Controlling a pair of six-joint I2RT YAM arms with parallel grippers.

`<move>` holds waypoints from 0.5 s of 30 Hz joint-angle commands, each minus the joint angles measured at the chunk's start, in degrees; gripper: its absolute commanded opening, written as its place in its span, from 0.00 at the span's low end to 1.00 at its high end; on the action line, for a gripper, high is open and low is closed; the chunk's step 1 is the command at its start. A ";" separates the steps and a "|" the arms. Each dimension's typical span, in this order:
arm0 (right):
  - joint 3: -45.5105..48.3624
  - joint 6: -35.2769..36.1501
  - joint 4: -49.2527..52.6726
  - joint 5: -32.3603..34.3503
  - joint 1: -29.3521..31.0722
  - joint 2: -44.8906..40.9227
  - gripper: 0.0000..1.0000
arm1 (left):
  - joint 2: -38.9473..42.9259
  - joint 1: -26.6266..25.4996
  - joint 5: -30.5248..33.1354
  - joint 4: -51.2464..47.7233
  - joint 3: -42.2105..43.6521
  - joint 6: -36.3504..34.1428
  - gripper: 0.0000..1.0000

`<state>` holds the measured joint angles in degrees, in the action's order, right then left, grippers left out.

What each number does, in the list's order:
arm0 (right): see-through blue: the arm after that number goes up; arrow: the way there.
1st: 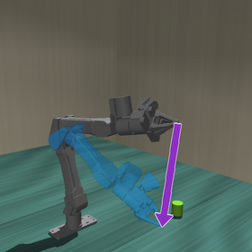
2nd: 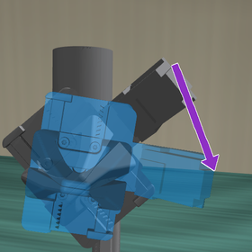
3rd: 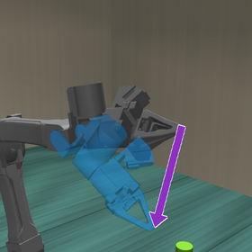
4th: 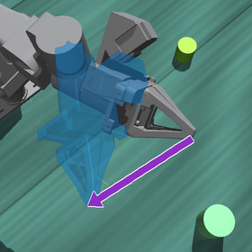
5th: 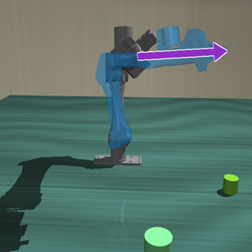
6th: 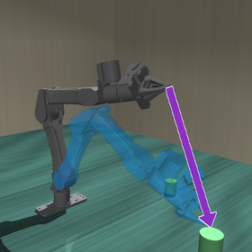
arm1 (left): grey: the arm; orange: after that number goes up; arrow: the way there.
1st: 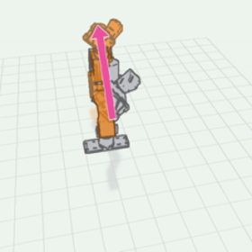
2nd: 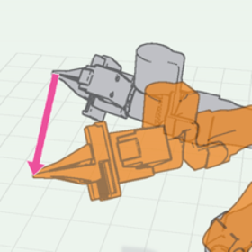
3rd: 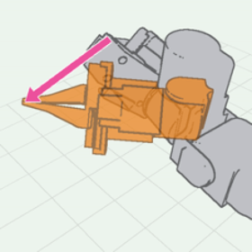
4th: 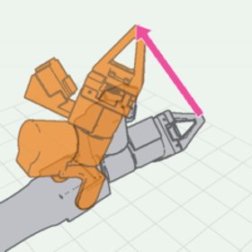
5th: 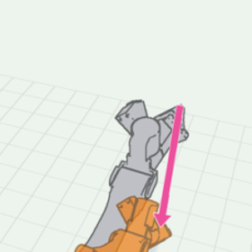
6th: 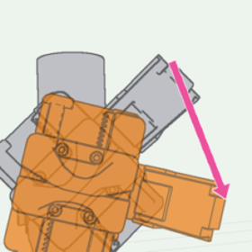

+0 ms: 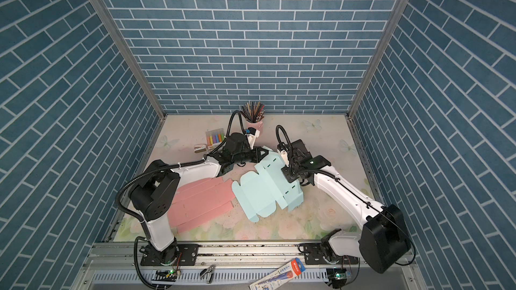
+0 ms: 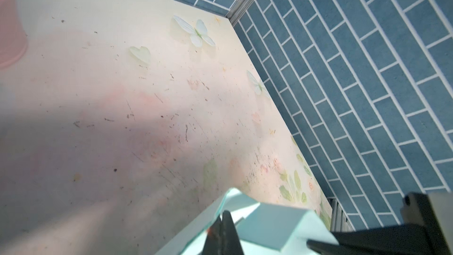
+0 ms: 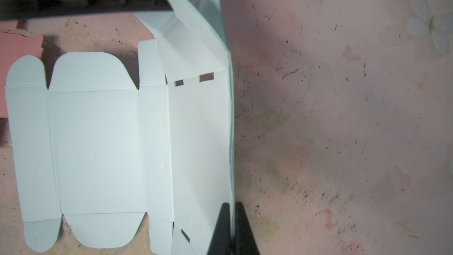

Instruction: Fold the paper box

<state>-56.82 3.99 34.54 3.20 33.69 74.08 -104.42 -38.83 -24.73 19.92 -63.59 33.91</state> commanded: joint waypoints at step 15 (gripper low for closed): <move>-0.83 3.44 2.10 6.57 4.64 -0.31 0.00 | 3.99 -4.73 -1.22 0.66 3.98 -0.80 0.00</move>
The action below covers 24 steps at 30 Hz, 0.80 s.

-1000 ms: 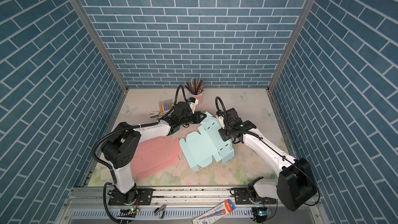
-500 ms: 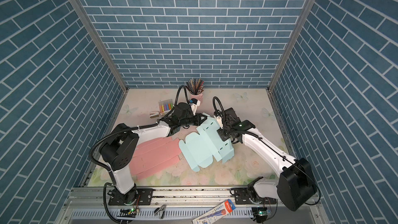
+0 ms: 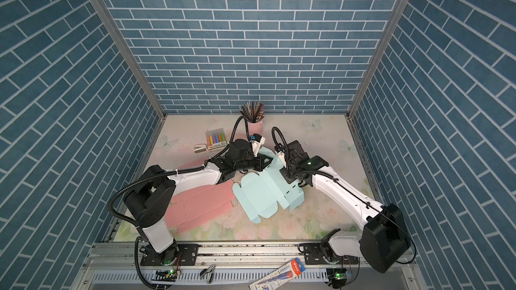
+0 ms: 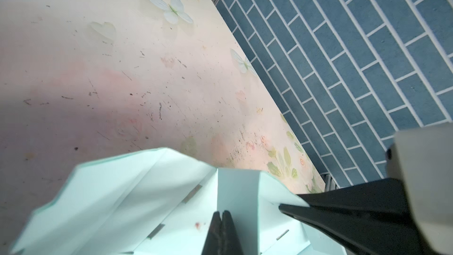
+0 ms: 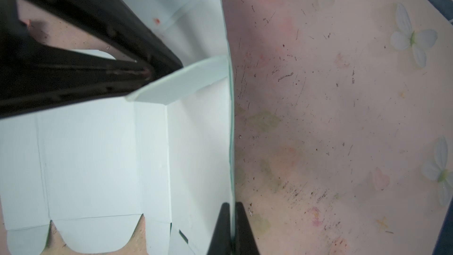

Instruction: Fold the paper box

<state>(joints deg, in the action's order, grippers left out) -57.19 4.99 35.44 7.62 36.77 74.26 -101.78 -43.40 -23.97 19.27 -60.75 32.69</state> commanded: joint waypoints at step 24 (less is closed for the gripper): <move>1.94 2.24 0.77 10.50 7.17 -1.44 0.00 | -5.46 17.23 -6.08 6.01 8.59 -1.71 0.00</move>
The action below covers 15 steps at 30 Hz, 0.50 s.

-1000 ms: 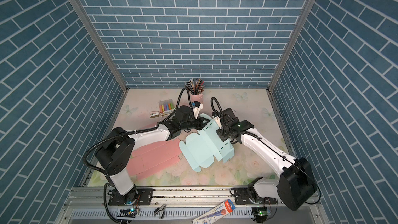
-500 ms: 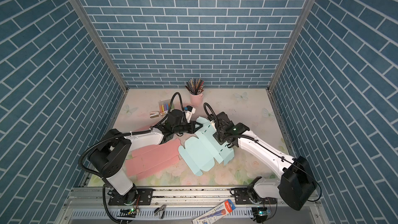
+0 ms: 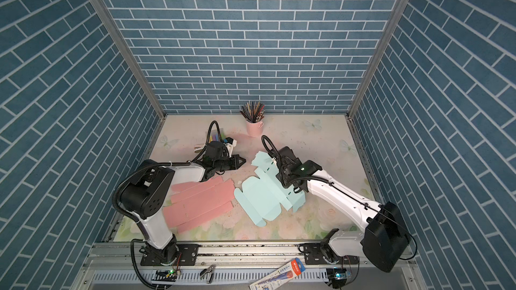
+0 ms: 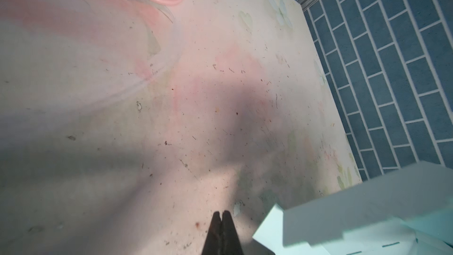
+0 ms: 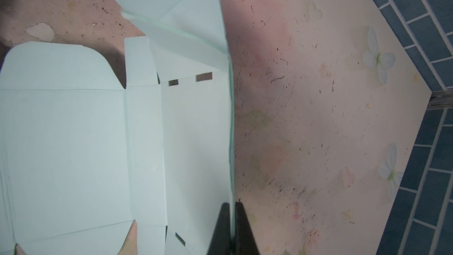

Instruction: Fold the paper box

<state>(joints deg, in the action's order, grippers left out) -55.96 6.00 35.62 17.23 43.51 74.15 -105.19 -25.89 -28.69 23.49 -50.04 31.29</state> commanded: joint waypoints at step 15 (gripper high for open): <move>1.92 1.21 -0.37 1.34 0.68 -1.89 0.00 | 13.74 -11.23 6.35 0.45 8.58 2.83 0.00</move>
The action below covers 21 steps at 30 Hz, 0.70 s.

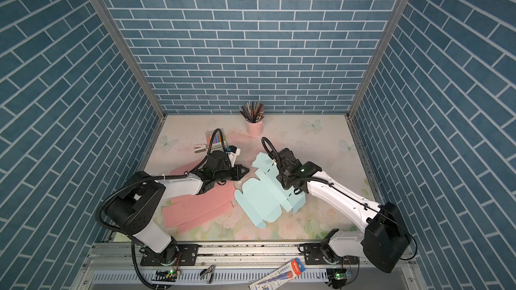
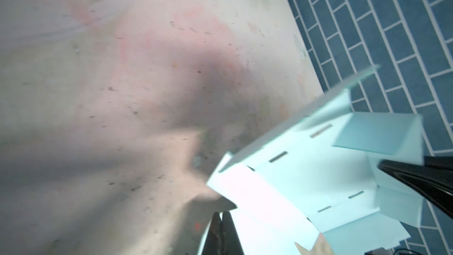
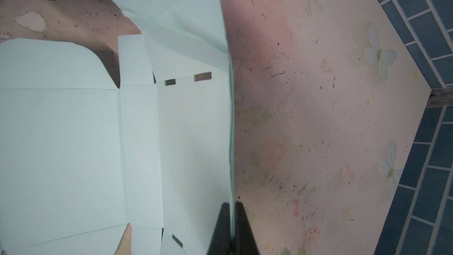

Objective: Fold the paper box
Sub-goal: 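Press the raised side panel upright with the left gripper while the right gripper holds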

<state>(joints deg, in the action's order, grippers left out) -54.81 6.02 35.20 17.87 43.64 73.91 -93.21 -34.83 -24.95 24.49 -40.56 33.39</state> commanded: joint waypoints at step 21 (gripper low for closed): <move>2.53 1.71 -1.64 0.10 4.17 -4.62 0.00 | -16.17 -2.04 2.07 -3.64 -22.63 -1.29 0.00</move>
<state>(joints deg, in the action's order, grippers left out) -52.53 6.07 34.26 17.80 47.27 70.26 -108.84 -37.04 -22.35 21.19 -61.80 32.51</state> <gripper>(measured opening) 0.051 0.045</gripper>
